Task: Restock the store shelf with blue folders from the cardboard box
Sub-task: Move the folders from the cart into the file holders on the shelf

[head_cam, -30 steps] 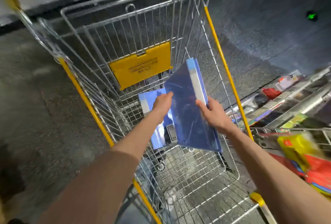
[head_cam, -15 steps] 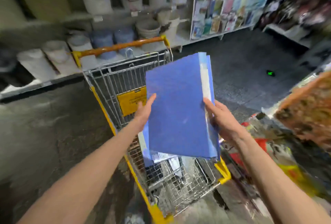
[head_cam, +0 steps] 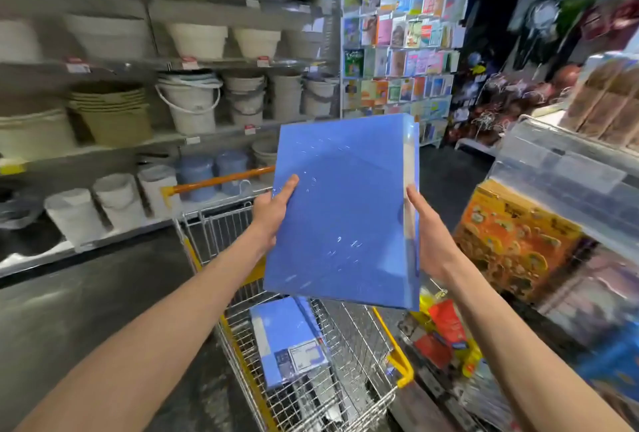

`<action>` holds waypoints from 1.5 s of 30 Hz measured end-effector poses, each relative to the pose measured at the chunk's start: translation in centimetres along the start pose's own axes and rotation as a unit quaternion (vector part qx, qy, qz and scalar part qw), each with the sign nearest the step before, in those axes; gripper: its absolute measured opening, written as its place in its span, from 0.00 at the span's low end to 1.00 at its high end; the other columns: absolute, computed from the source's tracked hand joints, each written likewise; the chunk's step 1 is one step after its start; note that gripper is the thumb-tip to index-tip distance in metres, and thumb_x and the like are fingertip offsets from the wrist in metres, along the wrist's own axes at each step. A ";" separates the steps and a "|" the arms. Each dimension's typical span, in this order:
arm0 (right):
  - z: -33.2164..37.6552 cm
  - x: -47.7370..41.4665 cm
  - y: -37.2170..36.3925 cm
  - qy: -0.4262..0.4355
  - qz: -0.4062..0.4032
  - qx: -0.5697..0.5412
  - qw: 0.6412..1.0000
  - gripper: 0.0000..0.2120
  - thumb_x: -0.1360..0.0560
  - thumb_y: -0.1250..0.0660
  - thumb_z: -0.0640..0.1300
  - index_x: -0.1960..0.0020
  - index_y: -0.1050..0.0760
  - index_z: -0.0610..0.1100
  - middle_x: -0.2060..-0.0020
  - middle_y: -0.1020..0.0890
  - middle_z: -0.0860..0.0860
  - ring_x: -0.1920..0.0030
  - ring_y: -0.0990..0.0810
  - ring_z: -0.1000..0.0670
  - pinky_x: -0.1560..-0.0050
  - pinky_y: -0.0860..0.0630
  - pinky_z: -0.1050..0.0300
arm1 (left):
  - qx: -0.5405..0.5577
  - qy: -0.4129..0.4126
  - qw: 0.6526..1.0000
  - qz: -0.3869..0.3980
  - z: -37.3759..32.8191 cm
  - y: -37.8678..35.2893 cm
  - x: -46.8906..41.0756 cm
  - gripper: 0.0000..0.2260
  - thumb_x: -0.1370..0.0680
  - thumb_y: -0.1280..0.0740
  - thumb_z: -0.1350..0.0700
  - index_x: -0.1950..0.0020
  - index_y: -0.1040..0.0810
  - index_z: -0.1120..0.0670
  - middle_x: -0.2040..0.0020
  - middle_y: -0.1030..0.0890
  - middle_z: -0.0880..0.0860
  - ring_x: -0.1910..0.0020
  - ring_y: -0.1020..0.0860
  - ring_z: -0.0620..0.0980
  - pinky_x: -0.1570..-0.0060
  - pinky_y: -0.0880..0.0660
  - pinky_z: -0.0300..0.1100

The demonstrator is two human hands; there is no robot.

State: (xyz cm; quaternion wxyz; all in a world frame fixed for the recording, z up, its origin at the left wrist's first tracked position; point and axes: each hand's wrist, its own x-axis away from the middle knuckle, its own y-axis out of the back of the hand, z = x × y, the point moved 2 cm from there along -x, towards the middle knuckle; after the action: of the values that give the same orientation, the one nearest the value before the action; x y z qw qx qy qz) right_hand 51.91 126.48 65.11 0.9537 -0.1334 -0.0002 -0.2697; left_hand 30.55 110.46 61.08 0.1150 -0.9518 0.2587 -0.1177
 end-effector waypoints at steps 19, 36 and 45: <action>13.9 11.4 -2.8 0.258 -0.350 0.100 0.895 0.16 0.25 0.26 0.52 0.44 0.18 0.41 0.55 0.14 0.53 0.57 0.15 0.56 0.63 0.21 0.62 | 0.026 -0.248 0.953 0.172 -16.2 -12.2 4.7 0.10 0.23 0.25 0.50 0.51 0.17 0.57 0.60 0.19 0.51 0.68 0.23 0.39 0.62 0.26 0.40; 25.2 45.7 8.1 0.313 -0.435 0.183 0.824 0.19 0.22 0.30 0.49 0.34 0.23 0.44 0.43 0.16 0.44 0.46 0.16 0.40 0.52 0.18 0.48 | 0.068 -0.195 0.895 0.394 -15.2 -36.2 33.1 0.17 0.27 0.24 0.40 0.54 0.16 0.54 0.55 0.14 0.53 0.56 0.15 0.55 0.54 0.17 0.53; 27.8 65.4 15.9 0.353 -0.506 0.198 0.762 0.17 0.23 0.28 0.49 0.38 0.21 0.41 0.46 0.15 0.43 0.48 0.15 0.40 0.49 0.17 0.44 | 0.100 -0.221 0.861 0.447 -11.6 -48.0 52.3 0.17 0.27 0.24 0.42 0.51 0.14 0.56 0.55 0.14 0.49 0.53 0.15 0.51 0.48 0.17 0.55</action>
State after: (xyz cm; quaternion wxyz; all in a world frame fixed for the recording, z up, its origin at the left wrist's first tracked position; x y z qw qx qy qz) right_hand 118.01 112.96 92.57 0.6165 0.1828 0.2160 -0.7347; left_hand 93.43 121.73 94.11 0.3043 -0.7181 0.6112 0.1346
